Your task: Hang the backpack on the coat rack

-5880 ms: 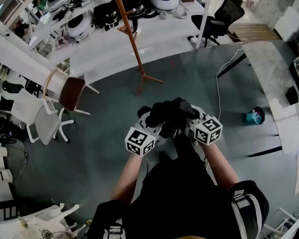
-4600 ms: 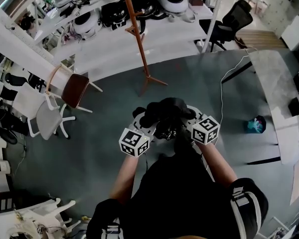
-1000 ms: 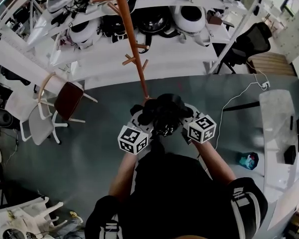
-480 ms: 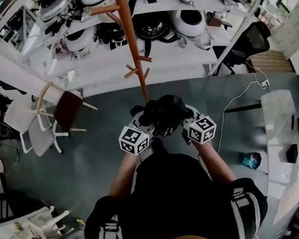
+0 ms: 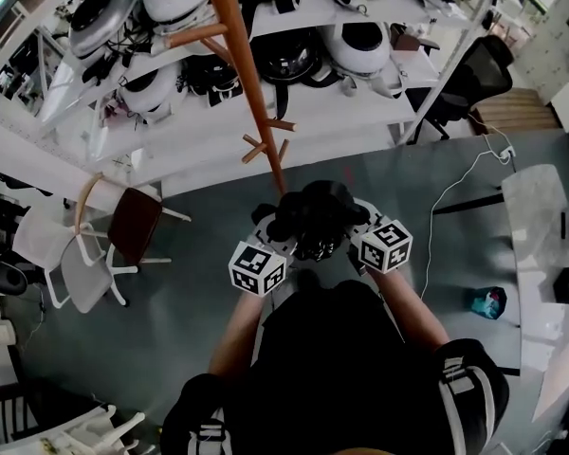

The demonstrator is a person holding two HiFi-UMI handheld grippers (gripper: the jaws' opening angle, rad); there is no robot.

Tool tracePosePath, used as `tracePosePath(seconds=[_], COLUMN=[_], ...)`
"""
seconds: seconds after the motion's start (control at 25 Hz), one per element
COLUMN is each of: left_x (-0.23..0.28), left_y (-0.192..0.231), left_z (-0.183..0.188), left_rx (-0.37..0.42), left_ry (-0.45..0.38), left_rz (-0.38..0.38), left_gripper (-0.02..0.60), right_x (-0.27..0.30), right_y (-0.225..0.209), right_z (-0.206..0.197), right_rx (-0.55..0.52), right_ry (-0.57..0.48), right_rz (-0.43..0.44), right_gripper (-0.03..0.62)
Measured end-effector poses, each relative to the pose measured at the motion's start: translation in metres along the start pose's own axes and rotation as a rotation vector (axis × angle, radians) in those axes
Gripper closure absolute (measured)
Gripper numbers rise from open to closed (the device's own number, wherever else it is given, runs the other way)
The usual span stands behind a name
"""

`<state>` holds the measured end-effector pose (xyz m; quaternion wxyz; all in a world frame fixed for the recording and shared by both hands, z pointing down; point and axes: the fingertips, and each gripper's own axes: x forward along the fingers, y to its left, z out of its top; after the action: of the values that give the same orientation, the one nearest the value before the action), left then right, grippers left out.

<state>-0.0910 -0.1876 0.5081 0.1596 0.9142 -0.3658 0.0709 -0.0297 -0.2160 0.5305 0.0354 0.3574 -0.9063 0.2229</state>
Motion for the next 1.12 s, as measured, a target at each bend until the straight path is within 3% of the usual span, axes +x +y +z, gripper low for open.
tracePosePath(seconds=[0.32,0.56,1.12], left_x=[0.003,0.019,0.080], left_y=[0.006,0.013,0.066], left_z=[0.001,0.002,0.031], left_rx=[0.003,-0.015,-0.130], left_ry=[0.008,0.002,-0.089], left_rz=[0.001,0.048,0.324], left_gripper=[0.505,0.505,0.505], right_x=[0.008,0.019,0.090], right_y=[-0.004,-0.021,-0.081], right_z=[0.003,0.007,0.052], right_rx=[-0.003,-0.013,-0.129], right_ry=[0.002,0.048,0.199], right_rz=[0.004,0.055,0.319], right_gripper=[0.502,0.502,0.502])
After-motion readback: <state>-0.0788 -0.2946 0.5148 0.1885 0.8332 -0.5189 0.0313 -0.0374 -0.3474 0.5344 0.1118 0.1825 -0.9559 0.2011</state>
